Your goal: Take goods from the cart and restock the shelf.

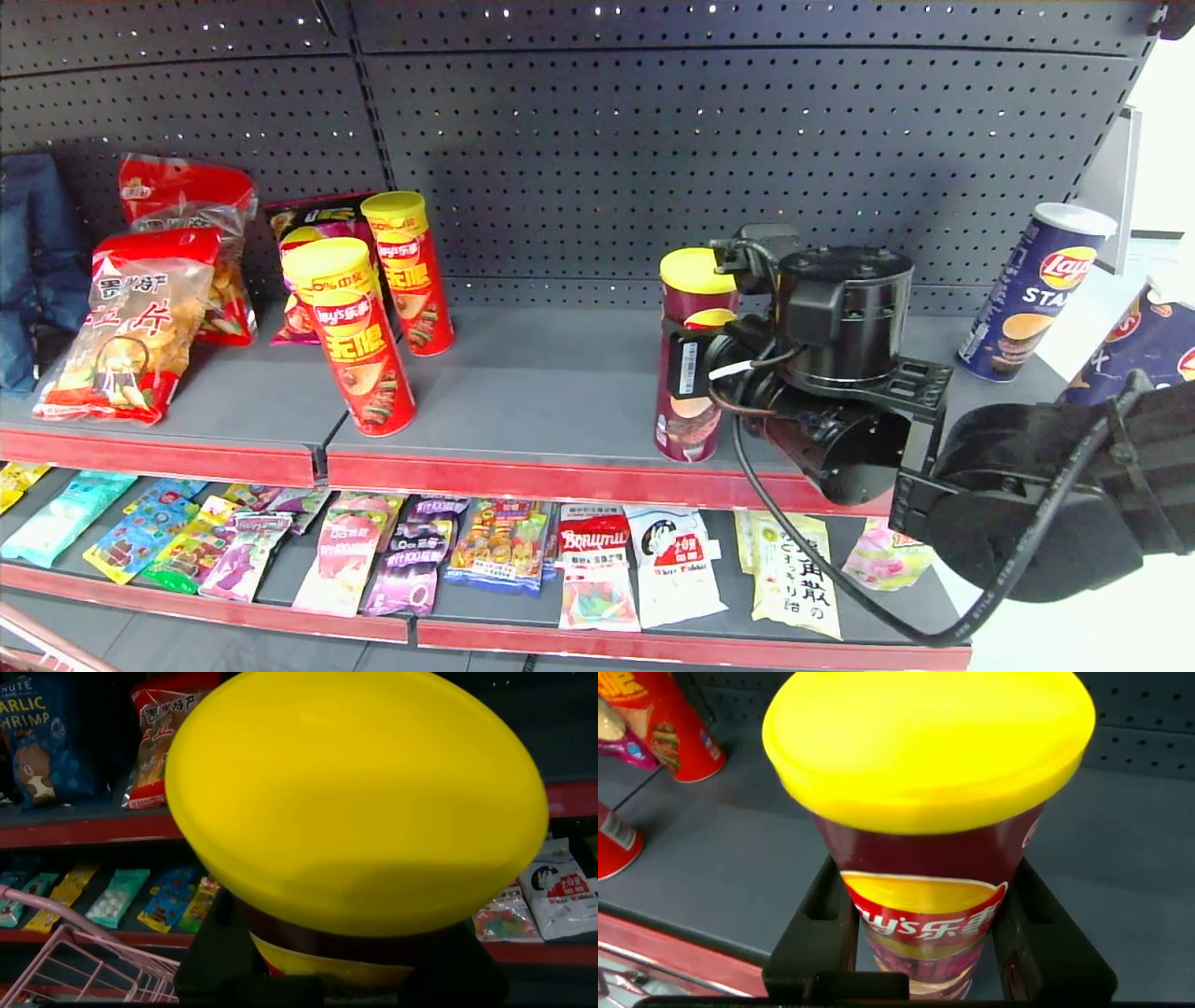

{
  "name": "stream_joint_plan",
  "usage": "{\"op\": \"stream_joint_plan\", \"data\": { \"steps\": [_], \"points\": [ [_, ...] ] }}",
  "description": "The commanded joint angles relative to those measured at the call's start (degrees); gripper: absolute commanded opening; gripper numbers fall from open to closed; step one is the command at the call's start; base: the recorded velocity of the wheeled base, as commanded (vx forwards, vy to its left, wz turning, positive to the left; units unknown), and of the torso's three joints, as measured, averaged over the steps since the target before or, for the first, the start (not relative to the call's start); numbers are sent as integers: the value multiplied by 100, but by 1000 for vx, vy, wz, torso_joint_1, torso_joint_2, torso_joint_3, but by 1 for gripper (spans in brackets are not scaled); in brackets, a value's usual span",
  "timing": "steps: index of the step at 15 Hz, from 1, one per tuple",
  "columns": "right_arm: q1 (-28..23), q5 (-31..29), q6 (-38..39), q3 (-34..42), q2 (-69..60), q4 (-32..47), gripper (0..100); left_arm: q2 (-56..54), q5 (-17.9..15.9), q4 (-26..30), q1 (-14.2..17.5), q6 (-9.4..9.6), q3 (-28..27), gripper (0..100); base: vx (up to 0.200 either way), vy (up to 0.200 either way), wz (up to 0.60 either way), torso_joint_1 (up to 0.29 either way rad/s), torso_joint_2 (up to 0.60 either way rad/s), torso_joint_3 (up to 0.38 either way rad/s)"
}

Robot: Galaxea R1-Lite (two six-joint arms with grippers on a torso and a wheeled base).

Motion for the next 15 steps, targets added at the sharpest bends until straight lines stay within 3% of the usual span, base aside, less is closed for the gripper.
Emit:
{"op": "stream_joint_plan", "data": {
  "steps": [1,10,15],
  "points": [
    [30,-7,-8,15,-22,10,0,-3,1,-1,4,0,9,0,0,0,0,0,0,0],
    [21,-192,-104,6,40,19,0,-3,1,-1,4,0,70,0,0,0,0,0,0,0],
    [30,-614,-131,-82,207,19,0,-3,1,-1,4,0,88,0,0,0,0,0,0,0]
  ]
}}
